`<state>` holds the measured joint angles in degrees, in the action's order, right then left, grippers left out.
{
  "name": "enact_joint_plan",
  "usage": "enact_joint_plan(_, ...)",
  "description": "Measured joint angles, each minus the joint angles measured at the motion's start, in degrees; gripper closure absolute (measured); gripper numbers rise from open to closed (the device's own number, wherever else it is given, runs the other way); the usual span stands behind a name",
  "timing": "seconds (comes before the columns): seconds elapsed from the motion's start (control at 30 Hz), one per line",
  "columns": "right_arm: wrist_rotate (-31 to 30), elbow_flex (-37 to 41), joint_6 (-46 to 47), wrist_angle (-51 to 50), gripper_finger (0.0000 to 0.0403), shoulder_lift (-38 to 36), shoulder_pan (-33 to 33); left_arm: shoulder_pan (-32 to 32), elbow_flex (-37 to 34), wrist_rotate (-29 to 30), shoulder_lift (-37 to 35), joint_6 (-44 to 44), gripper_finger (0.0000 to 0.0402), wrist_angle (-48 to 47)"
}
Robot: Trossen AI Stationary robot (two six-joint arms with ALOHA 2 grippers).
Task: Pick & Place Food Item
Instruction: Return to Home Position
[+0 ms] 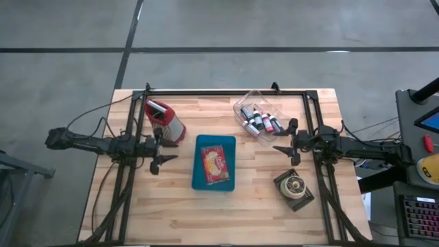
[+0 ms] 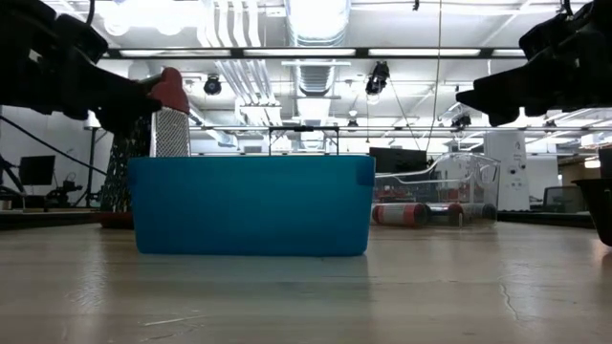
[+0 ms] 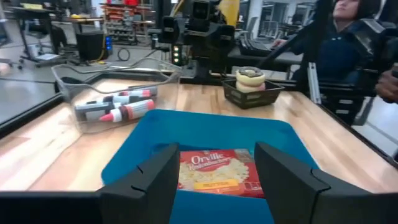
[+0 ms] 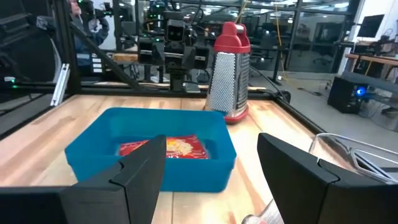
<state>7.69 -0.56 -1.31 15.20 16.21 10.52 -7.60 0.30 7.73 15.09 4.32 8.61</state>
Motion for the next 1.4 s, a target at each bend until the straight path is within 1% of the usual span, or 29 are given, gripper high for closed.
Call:
enact_joint_plan(0.23,0.1,0.0,2.0,0.0,0.0154,0.0,0.0,0.0,0.0,-3.3,0.0,0.2,0.019,0.4)
enact_joint_plan(0.37,0.0,0.0,2.0,-1.1,0.0154,0.0,0.0,0.0,0.0,-3.3,0.0,-0.7,0.019,0.4)
enact_joint_plan(0.5,0.0,0.0,2.1,-4.5,0.0154,0.0,0.0,0.0,0.0,-3.3,0.0,1.6,0.019,0.3)
enact_joint_plan(0.7,0.0,0.0,3.9,-8.2,0.0154,0.0,0.0,0.0,0.0,-3.3,0.0,1.5,0.019,0.3)
enact_joint_plan(1.4,-0.1,0.0,3.8,-8.3,0.0154,0.0,0.0,0.0,0.0,-3.3,0.0,1.5,0.019,0.3)
